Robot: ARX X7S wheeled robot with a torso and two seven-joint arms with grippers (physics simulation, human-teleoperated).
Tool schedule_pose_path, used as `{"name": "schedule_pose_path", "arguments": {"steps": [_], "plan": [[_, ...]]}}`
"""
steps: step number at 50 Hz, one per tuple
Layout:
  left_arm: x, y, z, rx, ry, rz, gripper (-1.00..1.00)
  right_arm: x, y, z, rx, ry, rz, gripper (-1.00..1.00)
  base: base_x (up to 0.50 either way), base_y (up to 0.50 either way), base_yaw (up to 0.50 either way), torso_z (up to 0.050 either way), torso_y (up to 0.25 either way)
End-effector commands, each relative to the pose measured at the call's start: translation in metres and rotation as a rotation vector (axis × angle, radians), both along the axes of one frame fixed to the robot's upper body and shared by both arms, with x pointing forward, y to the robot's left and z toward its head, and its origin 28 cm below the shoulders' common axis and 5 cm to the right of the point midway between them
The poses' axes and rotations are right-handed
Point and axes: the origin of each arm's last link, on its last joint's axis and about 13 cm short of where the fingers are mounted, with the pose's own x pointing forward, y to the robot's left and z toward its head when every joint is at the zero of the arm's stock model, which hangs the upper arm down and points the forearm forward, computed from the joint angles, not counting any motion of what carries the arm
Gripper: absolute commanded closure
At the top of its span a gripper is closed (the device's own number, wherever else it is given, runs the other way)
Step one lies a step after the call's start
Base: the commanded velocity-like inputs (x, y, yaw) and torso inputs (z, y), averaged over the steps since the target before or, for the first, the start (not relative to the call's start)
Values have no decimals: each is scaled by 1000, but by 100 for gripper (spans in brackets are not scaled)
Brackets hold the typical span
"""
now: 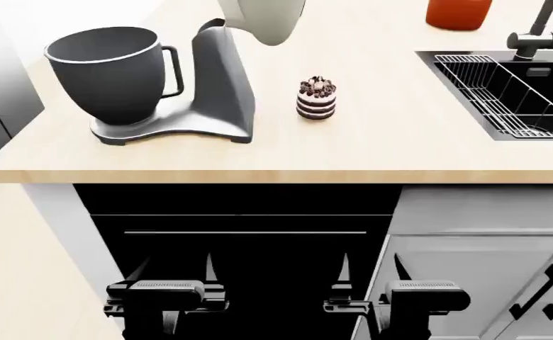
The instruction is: Place the cake in the stand mixer bowl.
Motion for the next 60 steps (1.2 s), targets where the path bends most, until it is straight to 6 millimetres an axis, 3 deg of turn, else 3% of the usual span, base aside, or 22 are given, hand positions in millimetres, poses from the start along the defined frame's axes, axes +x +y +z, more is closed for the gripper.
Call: {"name": "schedule_pose_path", "arguments": {"steps": [1, 4, 15, 21, 24, 26, 32, 33, 34, 35, 37, 40, 42, 43, 60], "plan": [[2, 1, 4, 11, -12, 8, -100, -1, -1, -1, -26, 40, 2, -100, 0, 0, 0, 0, 0], [2, 11, 30, 104, -93, 9, -100, -11, -13, 20, -85, 58, 4, -100, 0, 0, 0, 0, 0], [-11, 23, 115, 107, -229, 12, -100, -26, -27, 114, -208, -94, -25, -100, 0, 0, 0, 0, 0], [-37, 32, 158, 140, -313, 23, -100, -48, -31, 153, -175, -144, 15, -100, 0, 0, 0, 0, 0], [-46, 38, 170, 173, -352, 50, -100, -46, -23, 158, -157, -179, 41, -100, 0, 0, 0, 0, 0], [-46, 43, 173, 167, -362, 67, -100, -47, -33, 163, -235, -160, 30, -100, 0, 0, 0, 0, 0], [-57, 53, 187, 169, -376, 150, -100, -42, -45, 170, -180, -177, 30, -100, 0, 0, 0, 0, 0], [-60, 55, 189, 161, -382, 166, -100, -49, -56, 167, -291, -205, 9, -100, 0, 0, 0, 0, 0], [-65, 62, 196, 142, -398, 213, -100, -47, -39, 171, -370, -323, 170, -100, 0, 0, 0, 0, 0], [-68, 64, 198, 151, -417, 238, -100, -40, -22, 193, -397, -545, 313, -100, 0, 0, 0, 0, 0], [-74, 73, 207, 135, -448, 304, -100, -52, -6, 200, -318, -652, 531, -100, 0, 0, 0, 0, 0], [-94, 93, 232, 130, -574, 445, -100, -66, -43, 200, -356, -323, 284, -100, 0, 0, 0, 0, 0], [-96, 92, 232, 130, -575, 443, -100, -75, -37, 197, -191, -171, 77, -100, 0, 0, 0, 0, 0], [-95, 92, 232, 130, -573, 443, -100, -75, -37, 196, -184, -179, -1, -100, 0, 0, 0, 0, 0], [-98, 91, 231, 136, -577, 435, -100, -73, -37, 195, -171, -161, 14, -100, 371, 144, 0, 0, 0]]}}
